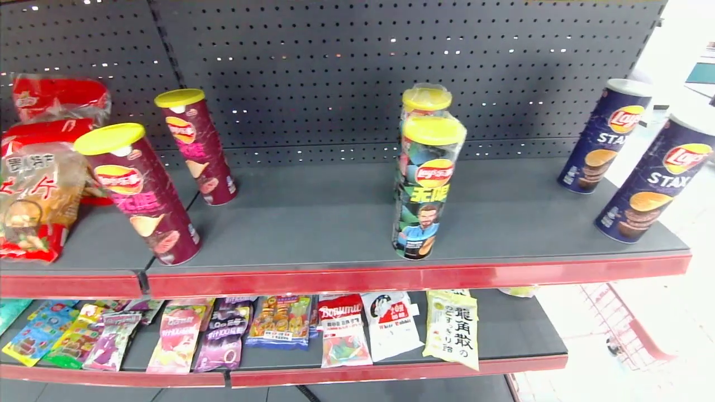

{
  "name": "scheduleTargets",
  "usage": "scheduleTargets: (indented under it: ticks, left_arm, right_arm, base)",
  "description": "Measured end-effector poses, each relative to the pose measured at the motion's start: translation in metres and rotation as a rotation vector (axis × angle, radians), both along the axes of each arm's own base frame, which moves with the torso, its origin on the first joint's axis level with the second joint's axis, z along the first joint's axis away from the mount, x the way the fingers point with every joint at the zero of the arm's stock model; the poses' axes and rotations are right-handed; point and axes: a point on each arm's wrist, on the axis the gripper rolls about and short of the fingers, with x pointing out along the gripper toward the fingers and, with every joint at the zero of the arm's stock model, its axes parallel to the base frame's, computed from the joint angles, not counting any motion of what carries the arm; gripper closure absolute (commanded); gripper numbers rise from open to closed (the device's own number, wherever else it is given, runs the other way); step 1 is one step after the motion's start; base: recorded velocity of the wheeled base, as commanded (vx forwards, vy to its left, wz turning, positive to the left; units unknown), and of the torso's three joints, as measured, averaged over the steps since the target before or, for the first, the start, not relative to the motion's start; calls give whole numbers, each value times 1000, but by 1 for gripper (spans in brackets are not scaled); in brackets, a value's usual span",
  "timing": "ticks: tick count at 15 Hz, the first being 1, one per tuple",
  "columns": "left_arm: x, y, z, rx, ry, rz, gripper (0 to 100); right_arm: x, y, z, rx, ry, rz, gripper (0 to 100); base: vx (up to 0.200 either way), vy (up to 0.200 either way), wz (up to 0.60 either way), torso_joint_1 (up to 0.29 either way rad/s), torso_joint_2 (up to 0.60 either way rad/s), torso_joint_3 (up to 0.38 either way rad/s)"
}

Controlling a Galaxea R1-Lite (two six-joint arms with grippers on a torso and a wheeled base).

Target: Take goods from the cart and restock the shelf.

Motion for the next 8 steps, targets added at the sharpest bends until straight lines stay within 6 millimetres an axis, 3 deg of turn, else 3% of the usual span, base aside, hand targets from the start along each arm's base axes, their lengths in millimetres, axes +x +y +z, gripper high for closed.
scheduleTargets:
  ticks: [8]
  left_arm:
    - [0, 0, 0, -1, 0, 0, 0]
  right_arm:
    - [0, 0, 0, 2, 0, -1, 0]
  base:
    - [0, 0, 0, 0, 0, 0]
